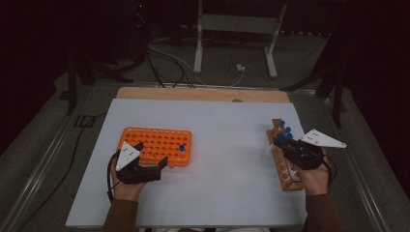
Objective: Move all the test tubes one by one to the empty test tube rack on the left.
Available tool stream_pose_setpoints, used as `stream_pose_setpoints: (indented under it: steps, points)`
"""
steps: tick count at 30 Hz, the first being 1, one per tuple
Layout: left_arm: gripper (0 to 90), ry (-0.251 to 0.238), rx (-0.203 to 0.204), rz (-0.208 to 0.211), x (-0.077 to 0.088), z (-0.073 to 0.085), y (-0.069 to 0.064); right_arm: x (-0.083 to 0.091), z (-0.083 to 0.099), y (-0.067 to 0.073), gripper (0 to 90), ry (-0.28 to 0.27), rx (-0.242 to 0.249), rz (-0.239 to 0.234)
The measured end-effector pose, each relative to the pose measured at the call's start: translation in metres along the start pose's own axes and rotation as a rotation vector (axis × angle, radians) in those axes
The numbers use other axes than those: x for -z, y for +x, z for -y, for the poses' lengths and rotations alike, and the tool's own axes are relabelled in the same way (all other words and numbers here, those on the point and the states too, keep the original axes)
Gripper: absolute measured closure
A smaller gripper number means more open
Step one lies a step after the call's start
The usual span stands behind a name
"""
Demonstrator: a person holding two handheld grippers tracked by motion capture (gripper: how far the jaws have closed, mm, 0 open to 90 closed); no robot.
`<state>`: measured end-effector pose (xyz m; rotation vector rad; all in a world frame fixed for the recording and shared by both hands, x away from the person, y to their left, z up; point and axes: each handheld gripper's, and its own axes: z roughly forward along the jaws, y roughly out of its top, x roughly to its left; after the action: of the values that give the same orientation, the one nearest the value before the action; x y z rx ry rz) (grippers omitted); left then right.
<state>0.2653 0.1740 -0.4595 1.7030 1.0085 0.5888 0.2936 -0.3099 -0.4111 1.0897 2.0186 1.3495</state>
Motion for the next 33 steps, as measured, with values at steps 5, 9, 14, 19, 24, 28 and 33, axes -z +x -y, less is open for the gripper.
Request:
stream_pose_setpoints:
  steps: [5, 9, 14, 19, 24, 28, 33]
  points:
    - [0.7, -0.013, -0.026, 0.036, -0.002, -0.007, -0.013, -0.012, 0.000, 0.013, 76.6, 0.013, 0.000, -0.066]
    - [0.7, -0.019, -0.044, 0.082, -0.005, -0.014, -0.026, -0.021, -0.003, 0.026, 76.6, 0.026, 0.019, -0.111]
    - [1.3, -0.025, -0.064, 0.132, -0.011, -0.024, -0.042, -0.030, -0.007, 0.041, 76.6, 0.037, 0.039, -0.162]
    - [2.8, -0.040, -0.089, 0.190, -0.021, -0.037, -0.064, -0.037, -0.010, 0.052, 76.6, 0.043, 0.052, -0.196]
    - [5.2, -0.022, -0.118, 0.238, -0.036, -0.046, -0.088, -0.042, -0.012, 0.059, 76.6, 0.046, 0.048, -0.223]
    - [8.0, 0.010, -0.143, 0.258, -0.052, -0.046, -0.108, -0.047, -0.012, 0.065, 76.6, 0.051, 0.052, -0.242]
    - [16.6, 0.066, -0.166, 0.261, -0.075, -0.039, -0.125, -0.052, -0.012, 0.072, 76.6, 0.061, 0.054, -0.259]
